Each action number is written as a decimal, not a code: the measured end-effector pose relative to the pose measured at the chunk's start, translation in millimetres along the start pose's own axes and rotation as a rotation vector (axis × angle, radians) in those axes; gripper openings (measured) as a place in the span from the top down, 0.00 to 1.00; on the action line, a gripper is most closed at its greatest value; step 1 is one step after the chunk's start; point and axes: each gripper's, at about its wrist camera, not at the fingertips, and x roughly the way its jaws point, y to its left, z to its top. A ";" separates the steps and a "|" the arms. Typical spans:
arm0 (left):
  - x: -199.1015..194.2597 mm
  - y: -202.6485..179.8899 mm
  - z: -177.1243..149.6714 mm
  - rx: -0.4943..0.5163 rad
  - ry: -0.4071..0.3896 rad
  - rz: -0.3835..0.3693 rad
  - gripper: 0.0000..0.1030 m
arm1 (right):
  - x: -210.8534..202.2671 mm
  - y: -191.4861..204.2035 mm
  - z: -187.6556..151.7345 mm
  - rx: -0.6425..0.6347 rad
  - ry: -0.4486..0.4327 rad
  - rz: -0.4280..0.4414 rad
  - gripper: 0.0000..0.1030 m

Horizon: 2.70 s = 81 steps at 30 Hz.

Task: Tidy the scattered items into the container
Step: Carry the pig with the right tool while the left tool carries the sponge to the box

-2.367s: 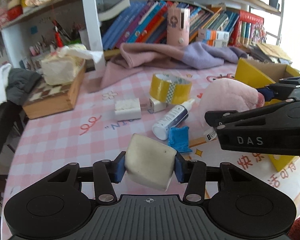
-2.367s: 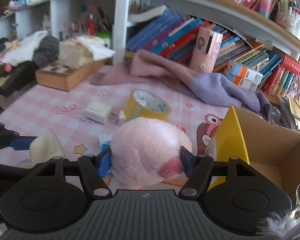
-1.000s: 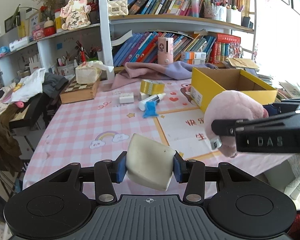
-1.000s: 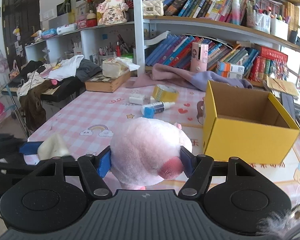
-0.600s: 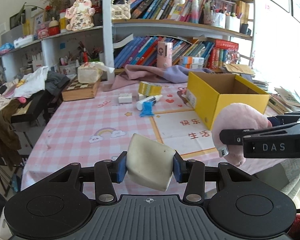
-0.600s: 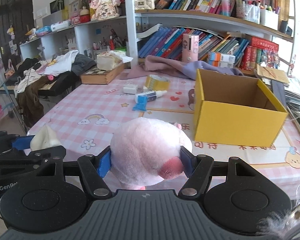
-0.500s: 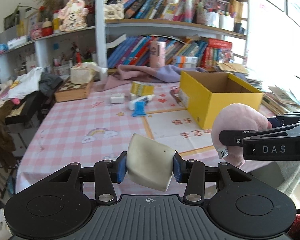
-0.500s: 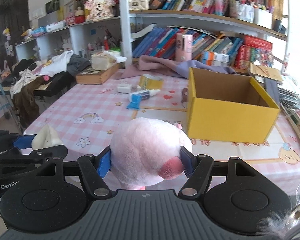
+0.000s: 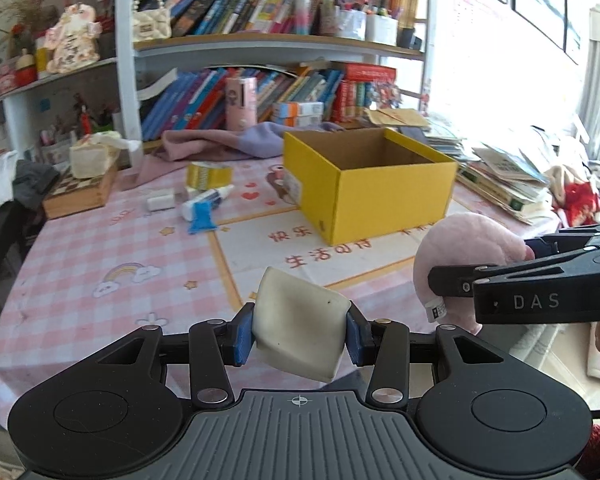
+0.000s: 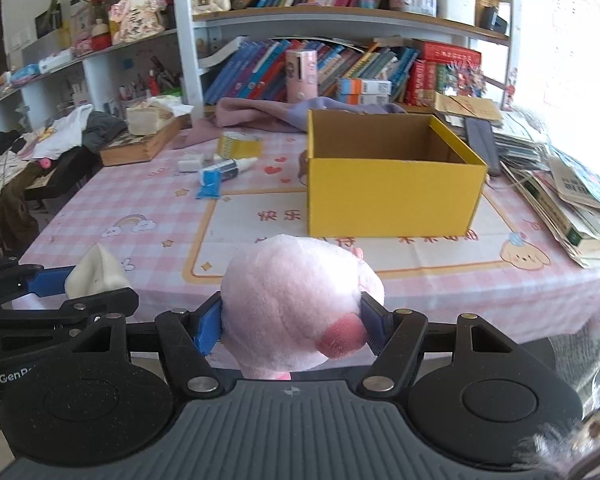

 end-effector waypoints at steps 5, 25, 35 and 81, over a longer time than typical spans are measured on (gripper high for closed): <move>2.3 -6.6 1.4 0.014 0.005 -0.028 0.58 | -4.6 -7.7 -5.9 0.024 0.012 -0.014 0.36; 36.1 -53.4 14.1 0.122 0.024 -0.173 0.58 | -9.1 -71.6 -16.8 0.174 0.028 -0.171 0.36; 62.9 -70.5 31.8 0.169 0.007 -0.219 0.58 | 4.8 -95.2 -5.7 0.196 0.012 -0.198 0.36; 256.5 -108.9 172.6 0.100 0.035 0.035 0.57 | 209.1 -208.4 186.0 -0.129 -0.014 0.176 0.35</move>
